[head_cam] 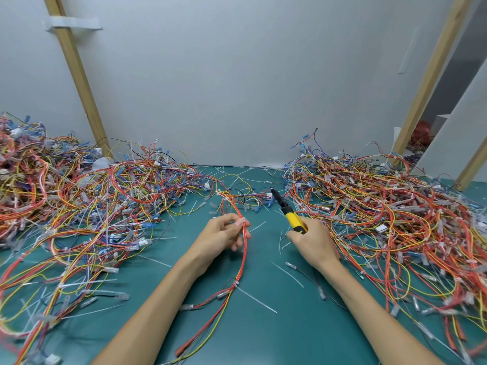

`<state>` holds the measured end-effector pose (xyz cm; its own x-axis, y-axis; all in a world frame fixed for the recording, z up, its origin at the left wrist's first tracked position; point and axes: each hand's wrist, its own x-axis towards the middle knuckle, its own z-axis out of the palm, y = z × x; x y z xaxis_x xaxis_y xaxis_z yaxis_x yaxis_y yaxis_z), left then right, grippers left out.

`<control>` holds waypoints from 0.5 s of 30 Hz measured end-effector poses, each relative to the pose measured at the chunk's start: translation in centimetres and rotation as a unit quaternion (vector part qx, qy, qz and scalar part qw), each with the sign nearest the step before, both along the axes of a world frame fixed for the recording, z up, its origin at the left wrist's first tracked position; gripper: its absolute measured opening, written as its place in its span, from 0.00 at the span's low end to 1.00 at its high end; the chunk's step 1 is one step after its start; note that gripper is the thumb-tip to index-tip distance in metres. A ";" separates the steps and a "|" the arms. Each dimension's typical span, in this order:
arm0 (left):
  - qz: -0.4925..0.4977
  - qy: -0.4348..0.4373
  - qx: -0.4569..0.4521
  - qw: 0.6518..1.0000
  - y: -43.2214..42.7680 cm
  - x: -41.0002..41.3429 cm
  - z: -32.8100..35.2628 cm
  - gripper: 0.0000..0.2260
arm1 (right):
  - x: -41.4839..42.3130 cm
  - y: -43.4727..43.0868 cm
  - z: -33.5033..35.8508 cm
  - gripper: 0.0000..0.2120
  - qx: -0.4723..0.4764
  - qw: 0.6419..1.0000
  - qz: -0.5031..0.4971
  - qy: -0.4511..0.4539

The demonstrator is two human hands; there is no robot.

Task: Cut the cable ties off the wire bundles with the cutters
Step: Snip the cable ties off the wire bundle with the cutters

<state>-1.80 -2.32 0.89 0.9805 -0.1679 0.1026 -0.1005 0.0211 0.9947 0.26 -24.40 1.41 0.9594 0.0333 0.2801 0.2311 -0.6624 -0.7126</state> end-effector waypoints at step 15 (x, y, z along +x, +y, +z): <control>0.041 -0.066 0.035 0.996 -0.5 -0.3 0.0 0.09 | 0.1 -0.5 0.1 0.11 0.338 0.936 -0.041 0.087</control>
<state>-2.11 -2.79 0.88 0.9700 -0.0985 0.2224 -0.2290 -0.0608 0.9715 0.39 -24.89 1.56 0.9841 -0.1703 0.0504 0.0414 -0.0561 -0.9976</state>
